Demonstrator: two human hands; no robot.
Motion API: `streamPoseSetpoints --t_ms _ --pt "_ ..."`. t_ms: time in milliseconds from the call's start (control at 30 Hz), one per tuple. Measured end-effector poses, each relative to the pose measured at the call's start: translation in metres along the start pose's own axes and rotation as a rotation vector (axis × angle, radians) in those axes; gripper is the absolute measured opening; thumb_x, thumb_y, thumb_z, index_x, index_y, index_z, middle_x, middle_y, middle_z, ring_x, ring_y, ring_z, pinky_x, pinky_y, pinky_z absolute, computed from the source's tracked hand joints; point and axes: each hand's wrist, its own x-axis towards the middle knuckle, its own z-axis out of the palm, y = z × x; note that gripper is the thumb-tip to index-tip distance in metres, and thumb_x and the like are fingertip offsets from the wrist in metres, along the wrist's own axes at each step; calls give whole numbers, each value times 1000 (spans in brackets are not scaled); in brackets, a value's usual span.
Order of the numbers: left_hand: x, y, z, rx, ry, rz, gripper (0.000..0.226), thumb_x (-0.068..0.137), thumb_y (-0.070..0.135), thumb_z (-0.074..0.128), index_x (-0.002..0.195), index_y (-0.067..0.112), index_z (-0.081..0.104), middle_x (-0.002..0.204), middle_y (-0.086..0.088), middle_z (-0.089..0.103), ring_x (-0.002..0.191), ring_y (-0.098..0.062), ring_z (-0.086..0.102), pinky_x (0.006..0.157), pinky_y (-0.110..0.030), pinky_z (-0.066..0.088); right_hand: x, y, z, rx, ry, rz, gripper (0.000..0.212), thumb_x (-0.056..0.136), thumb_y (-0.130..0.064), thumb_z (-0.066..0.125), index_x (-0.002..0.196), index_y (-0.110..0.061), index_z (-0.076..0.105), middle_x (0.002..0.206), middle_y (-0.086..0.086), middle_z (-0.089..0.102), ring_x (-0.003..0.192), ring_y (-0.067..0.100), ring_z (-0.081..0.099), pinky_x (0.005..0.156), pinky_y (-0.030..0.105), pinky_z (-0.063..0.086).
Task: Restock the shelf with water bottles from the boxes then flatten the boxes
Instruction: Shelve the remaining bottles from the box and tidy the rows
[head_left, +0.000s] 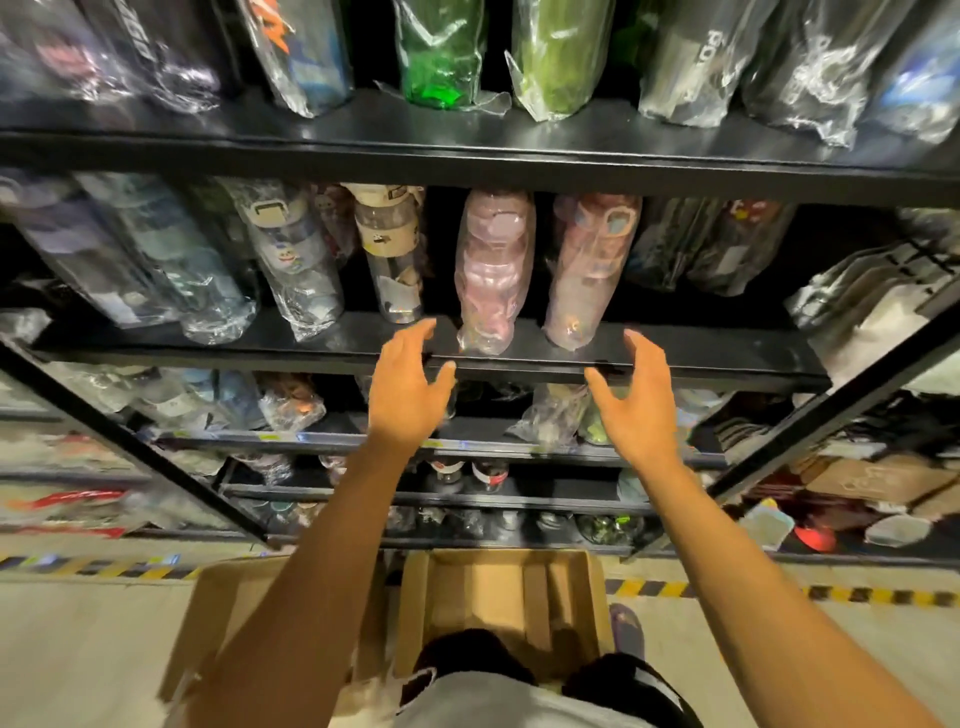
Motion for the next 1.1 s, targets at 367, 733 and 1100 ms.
streamPoseSetpoints --t_ms 367,733,1100 --pt "-224 -41 -107 193 -98 9 58 93 40 64 144 13 56 138 -8 62 129 -25 52 106 -44 46 -279 -13 6 -212 -146 3 68 93 -47 64 149 -12 48 147 12 53 138 34 46 115 52 40" --pt "-468 -90 -226 316 -150 -329 62 92 52 57 144 19 54 141 -3 61 127 -23 55 103 -34 48 -482 -82 82 -142 -395 11 76 85 -42 80 147 -12 49 144 13 57 130 33 54 107 46 48" --pt "-444 -243 -309 315 -217 -338 68 89 38 77 148 20 48 141 -9 60 123 -31 60 94 -44 56 -549 -168 192 -251 -441 183 77 94 -60 61 157 -24 37 160 0 42 146 21 38 115 31 31"
